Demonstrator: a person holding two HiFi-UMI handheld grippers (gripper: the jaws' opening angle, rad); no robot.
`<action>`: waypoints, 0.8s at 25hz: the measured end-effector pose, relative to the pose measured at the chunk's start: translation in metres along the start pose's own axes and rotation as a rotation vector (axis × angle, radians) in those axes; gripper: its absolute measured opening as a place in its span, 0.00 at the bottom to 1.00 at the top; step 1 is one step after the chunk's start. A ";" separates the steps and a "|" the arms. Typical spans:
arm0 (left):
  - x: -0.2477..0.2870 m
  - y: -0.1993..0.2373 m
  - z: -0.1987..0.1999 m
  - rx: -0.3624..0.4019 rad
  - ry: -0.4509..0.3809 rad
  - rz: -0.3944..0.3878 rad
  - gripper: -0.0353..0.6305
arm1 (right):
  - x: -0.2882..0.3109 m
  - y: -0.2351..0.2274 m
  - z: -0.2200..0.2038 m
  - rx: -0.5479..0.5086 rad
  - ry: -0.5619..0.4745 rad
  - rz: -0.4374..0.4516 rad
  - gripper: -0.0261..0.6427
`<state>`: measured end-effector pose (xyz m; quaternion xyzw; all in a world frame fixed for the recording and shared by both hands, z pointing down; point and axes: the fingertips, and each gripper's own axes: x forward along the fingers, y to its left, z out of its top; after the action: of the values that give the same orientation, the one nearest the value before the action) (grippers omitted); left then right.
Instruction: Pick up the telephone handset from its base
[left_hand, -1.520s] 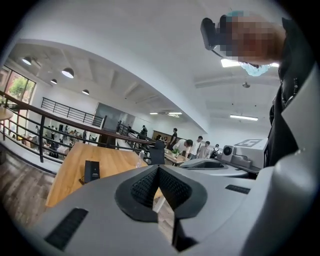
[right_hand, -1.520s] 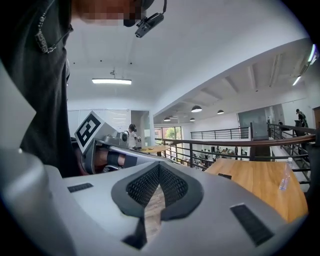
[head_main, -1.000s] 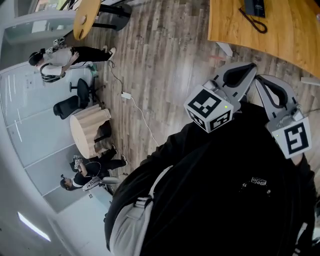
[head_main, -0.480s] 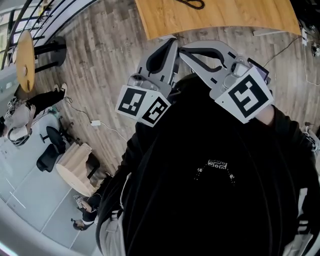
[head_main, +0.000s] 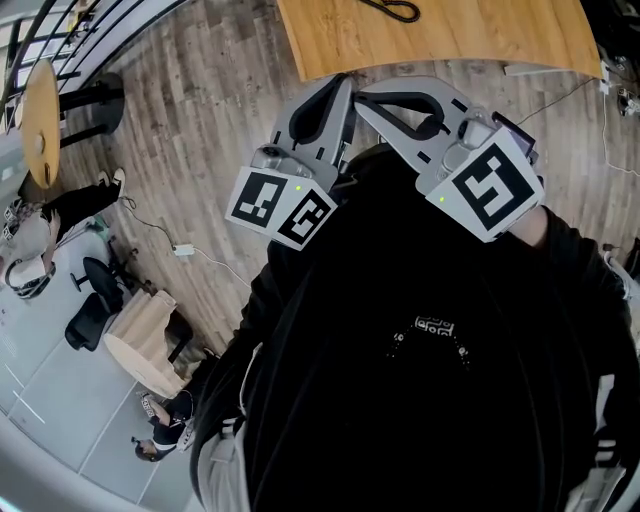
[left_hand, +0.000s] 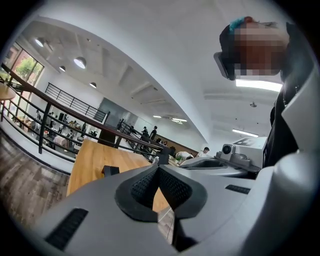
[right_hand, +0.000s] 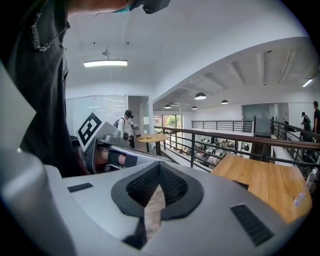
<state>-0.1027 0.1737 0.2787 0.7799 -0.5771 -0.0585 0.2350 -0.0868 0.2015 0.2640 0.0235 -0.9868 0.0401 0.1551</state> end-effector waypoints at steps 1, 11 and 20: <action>0.000 0.001 0.001 0.000 -0.001 0.002 0.06 | 0.001 0.000 0.000 -0.002 0.001 0.005 0.06; 0.010 0.023 0.010 -0.014 -0.029 0.065 0.06 | 0.019 -0.018 0.005 -0.026 -0.005 0.088 0.06; 0.055 0.055 0.022 0.007 -0.056 0.138 0.06 | 0.040 -0.069 0.004 -0.108 -0.044 0.183 0.06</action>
<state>-0.1412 0.1038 0.2929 0.7373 -0.6360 -0.0619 0.2194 -0.1216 0.1314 0.2773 -0.0740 -0.9887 0.0001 0.1302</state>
